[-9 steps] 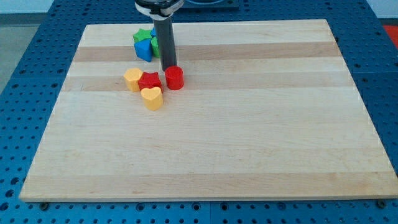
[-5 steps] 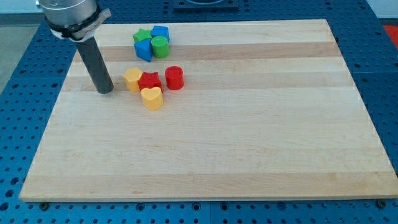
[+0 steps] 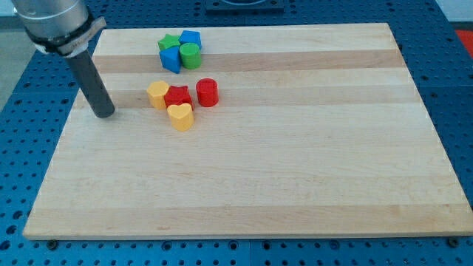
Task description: Place the yellow hexagon towards right of red star
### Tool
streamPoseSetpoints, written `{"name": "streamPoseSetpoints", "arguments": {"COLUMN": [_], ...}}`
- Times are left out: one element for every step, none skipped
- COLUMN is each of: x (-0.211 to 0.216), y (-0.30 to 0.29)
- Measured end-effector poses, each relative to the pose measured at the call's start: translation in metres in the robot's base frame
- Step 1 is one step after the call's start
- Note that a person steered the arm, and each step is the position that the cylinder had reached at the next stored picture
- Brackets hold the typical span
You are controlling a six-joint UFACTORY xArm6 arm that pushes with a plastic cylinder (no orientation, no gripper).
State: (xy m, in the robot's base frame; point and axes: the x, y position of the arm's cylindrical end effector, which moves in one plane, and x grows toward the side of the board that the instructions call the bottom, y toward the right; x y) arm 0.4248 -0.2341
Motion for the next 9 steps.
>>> {"name": "streamPoseSetpoints", "arguments": {"x": [-0.011,-0.034,-0.056,-0.08,-0.082,-0.082,-0.082,-0.098,-0.112], "y": [0.019,0.055,0.094,0.119,0.114,0.098,0.085,0.083,0.11]}}
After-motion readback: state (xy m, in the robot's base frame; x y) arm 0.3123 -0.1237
